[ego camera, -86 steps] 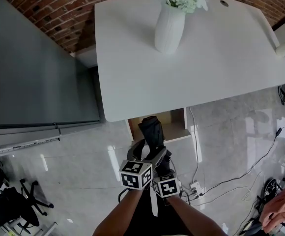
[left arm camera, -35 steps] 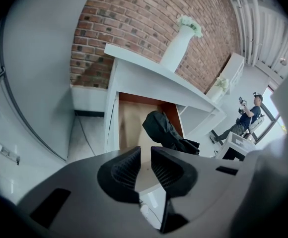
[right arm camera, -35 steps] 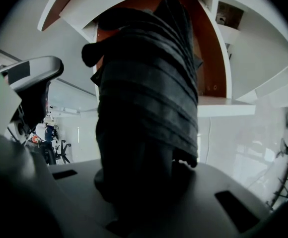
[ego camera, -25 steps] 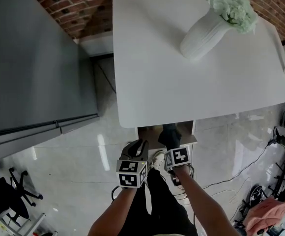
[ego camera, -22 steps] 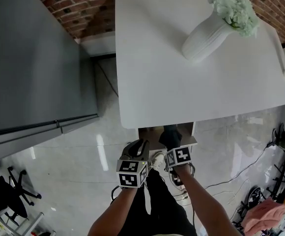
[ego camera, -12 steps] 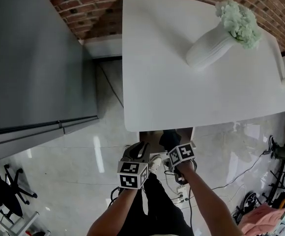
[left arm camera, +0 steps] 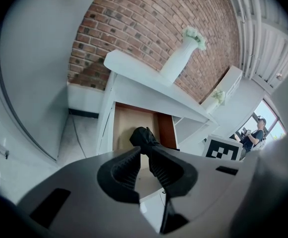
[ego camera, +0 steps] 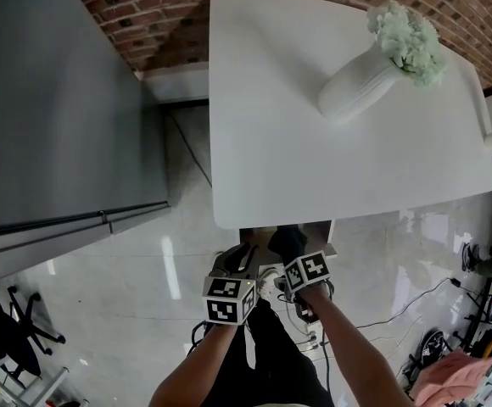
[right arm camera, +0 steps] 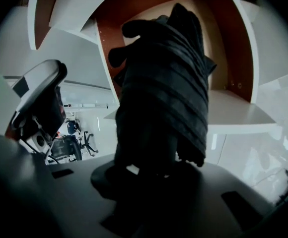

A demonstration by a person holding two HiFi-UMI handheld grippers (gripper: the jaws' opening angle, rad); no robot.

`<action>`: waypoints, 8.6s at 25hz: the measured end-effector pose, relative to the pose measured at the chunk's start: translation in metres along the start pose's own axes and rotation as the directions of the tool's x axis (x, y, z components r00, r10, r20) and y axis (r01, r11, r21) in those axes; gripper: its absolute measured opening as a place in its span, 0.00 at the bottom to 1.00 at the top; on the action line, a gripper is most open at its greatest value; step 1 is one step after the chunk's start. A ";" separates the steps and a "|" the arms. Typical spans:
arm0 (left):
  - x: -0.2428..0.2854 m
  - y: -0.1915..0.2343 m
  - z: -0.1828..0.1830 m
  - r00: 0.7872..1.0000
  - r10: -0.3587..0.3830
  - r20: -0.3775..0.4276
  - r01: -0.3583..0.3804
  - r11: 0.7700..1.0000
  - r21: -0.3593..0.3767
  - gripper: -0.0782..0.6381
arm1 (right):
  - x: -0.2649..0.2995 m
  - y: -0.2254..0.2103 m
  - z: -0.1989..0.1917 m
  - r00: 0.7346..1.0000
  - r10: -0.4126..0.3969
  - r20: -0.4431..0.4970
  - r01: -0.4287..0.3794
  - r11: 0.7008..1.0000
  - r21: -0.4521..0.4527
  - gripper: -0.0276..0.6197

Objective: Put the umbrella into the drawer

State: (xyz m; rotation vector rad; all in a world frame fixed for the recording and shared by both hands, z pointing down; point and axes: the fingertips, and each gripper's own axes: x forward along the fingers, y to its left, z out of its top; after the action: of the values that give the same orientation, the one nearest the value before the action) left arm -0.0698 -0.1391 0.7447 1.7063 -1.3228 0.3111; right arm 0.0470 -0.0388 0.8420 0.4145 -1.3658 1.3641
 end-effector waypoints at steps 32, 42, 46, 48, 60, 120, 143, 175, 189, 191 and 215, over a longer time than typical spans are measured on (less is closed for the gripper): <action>-0.018 -0.060 -0.008 0.998 -0.050 -0.032 0.052 0.997 0.058 0.19 | -0.056 -0.015 -0.029 0.946 -0.291 0.143 0.312 0.937 -0.155 0.28; -0.036 -0.075 -0.008 0.999 -0.023 -0.034 0.026 0.997 0.079 0.20 | -0.085 -0.020 -0.029 0.909 -0.329 0.257 0.368 0.922 -0.119 0.28; -0.041 -0.077 -0.010 1.000 -0.012 -0.027 0.014 0.997 0.072 0.19 | -0.096 -0.022 -0.028 0.886 -0.367 0.284 0.420 0.894 -0.155 0.28; -0.043 -0.079 -0.013 1.000 -0.008 -0.026 0.010 0.998 0.067 0.20 | -0.105 -0.024 -0.024 0.860 -0.401 0.316 0.471 0.861 -0.191 0.29; -0.058 -0.082 -0.010 1.000 0.018 0.007 -0.019 0.999 0.044 0.20 | -0.141 -0.015 -0.009 0.792 -0.429 0.435 0.572 0.769 -0.284 0.32; -0.102 -0.139 -0.041 0.987 -0.073 -0.146 0.087 0.992 0.089 0.13 | -0.167 0.046 -0.081 0.824 -0.167 0.541 0.350 0.901 -0.255 0.07; -0.117 -0.079 -0.025 0.975 -0.066 -0.213 0.100 0.983 0.155 0.13 | -0.157 0.100 -0.048 0.807 -0.152 0.570 0.352 0.899 -0.259 0.07; -0.105 -0.080 -0.021 0.966 -0.077 -0.249 0.122 0.977 0.172 0.13 | -0.140 0.084 -0.055 0.859 -0.181 0.479 0.319 0.921 -0.224 0.07; -0.104 -0.081 -0.024 0.965 -0.077 -0.250 0.122 0.978 0.169 0.13 | -0.139 0.083 -0.055 0.860 -0.182 0.477 0.324 0.917 -0.233 0.07; -0.104 -0.081 -0.024 0.965 -0.076 -0.249 0.120 0.978 0.168 0.13 | -0.133 0.089 -0.060 0.880 -0.146 0.453 0.276 0.932 -0.235 0.07; -0.100 -0.083 -0.021 0.966 -0.070 -0.250 0.113 0.980 0.162 0.13 | -0.139 0.089 -0.053 0.876 -0.131 0.464 0.271 0.929 -0.251 0.07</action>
State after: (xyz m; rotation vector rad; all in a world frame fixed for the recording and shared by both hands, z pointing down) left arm -0.0304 -0.0601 0.6468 1.8038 -1.0583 0.5778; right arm 0.0419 -0.0291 0.6693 0.6627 -1.8199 0.8858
